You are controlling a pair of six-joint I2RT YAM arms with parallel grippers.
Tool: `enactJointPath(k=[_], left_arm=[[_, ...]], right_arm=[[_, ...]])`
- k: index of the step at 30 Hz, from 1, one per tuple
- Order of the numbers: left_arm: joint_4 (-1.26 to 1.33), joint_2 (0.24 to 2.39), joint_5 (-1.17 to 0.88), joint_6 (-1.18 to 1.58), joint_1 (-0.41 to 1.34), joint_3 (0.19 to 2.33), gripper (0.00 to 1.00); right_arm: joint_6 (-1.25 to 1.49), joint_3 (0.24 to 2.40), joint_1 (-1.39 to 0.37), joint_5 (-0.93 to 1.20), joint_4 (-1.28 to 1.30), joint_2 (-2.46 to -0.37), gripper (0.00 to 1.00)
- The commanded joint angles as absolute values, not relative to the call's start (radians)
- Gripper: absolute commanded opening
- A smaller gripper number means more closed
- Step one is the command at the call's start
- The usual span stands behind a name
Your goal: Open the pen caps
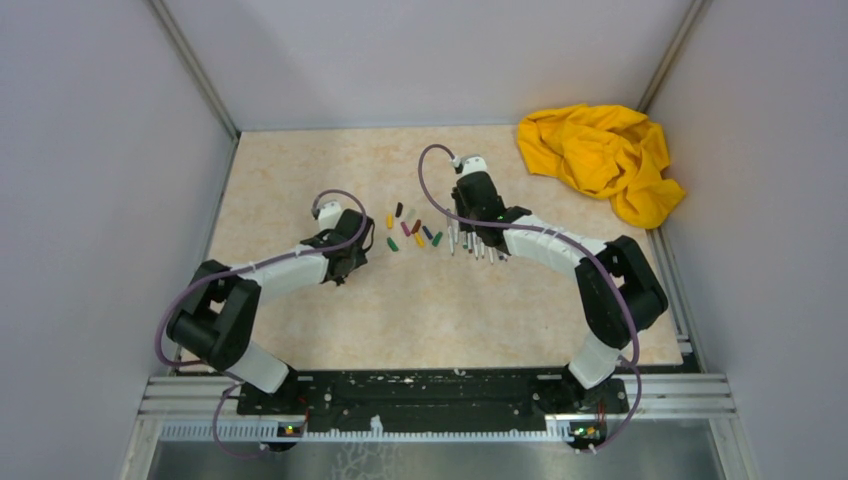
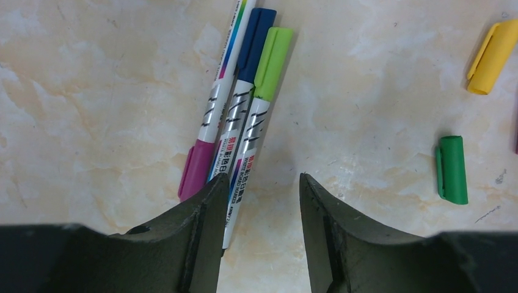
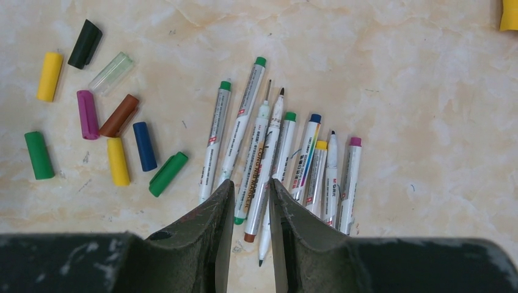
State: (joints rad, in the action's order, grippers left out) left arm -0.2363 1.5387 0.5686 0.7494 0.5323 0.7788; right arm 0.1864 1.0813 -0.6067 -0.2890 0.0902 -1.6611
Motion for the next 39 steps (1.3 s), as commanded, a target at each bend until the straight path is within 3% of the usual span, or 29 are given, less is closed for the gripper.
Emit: enactJointPath(k=[1,10,16,21,29,36,39], left_arm=[[-0.211,1.567,0.549,0.745,0.536,0.786,0.53],[-0.214,1.580,0.559,0.747,0.536,0.781,0.51],[-0.196,1.580,0.530,0.755,0.536,0.747,0.37],[-0.185,1.589,0.497,0.765,0.536,0.716,0.35],[-0.138,1.624,0.455,0.766,0.536,0.677,0.00],[-0.071,1.579,0.424,0.723,0.541,0.649,0.00],[0.090,1.481,0.361,0.659,0.546,0.577,0.00]], right_arm=[[0.192,1.095,-0.618,-0.317,0.050,-1.620,0.27],[0.186,1.098,-0.618,-0.325,0.051,-1.621,0.27],[0.186,1.097,-0.618,-0.333,0.057,-1.618,0.27],[0.189,1.095,-0.618,-0.337,0.061,-1.614,0.27],[0.193,1.083,-0.618,-0.346,0.068,-1.597,0.27],[0.195,1.077,-0.617,-0.331,0.066,-1.583,0.27],[0.208,1.082,-0.617,-0.287,0.053,-1.570,0.29]])
